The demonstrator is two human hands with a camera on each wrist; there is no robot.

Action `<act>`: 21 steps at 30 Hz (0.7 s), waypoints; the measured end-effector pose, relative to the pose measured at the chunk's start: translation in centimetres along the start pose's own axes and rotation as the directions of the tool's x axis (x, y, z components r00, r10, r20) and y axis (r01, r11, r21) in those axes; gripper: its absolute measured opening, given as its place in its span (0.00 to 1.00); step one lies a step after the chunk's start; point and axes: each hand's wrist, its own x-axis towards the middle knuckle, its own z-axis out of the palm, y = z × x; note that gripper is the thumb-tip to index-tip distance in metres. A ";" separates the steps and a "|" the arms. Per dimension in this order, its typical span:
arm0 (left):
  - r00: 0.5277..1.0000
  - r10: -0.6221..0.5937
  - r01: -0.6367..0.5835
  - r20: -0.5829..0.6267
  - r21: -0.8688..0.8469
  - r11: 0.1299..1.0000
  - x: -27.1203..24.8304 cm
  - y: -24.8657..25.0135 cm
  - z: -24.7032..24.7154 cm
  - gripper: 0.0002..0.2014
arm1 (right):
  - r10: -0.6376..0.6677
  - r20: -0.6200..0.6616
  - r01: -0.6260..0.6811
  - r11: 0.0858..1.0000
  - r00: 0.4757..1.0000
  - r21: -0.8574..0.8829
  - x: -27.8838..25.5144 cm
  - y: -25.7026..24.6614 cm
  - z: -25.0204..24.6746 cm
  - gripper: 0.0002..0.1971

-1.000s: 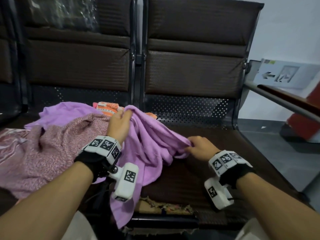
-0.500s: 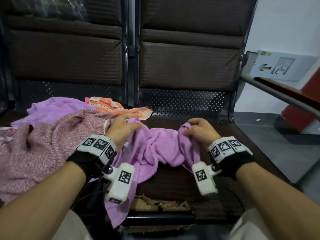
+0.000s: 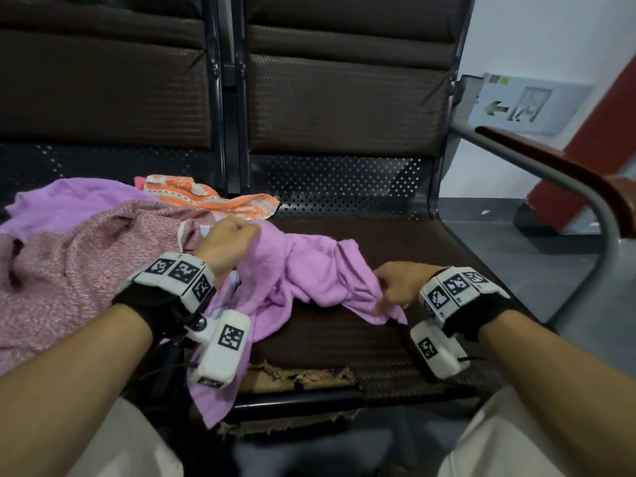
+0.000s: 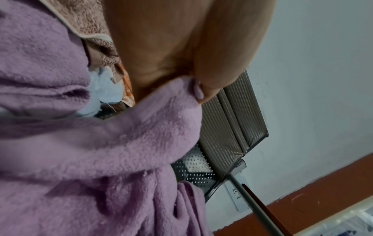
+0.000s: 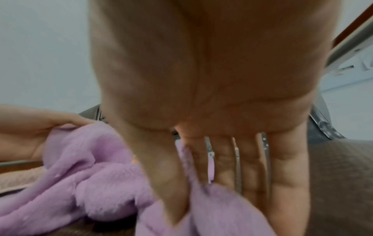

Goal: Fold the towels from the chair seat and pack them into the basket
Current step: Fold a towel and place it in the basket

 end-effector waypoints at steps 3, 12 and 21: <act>0.999 0.040 -0.040 -0.003 0.028 0.999 -0.3 0.0 0.3 0.15 | 0.024 -0.093 -0.030 0.998 0.995 -0.060 -0.8 -0.8 -0.5 0.09; 0.985 0.137 -0.149 -0.107 -0.119 0.982 -1.0 1.1 -0.2 0.09 | -0.162 -0.624 0.609 0.499 0.764 0.617 -0.9 -6.2 -2.0 0.10; 0.998 0.047 -0.016 0.048 -0.508 0.862 -1.0 2.2 -1.1 0.07 | -0.407 -0.555 0.672 0.591 0.726 0.446 1.0 -8.9 -3.0 0.09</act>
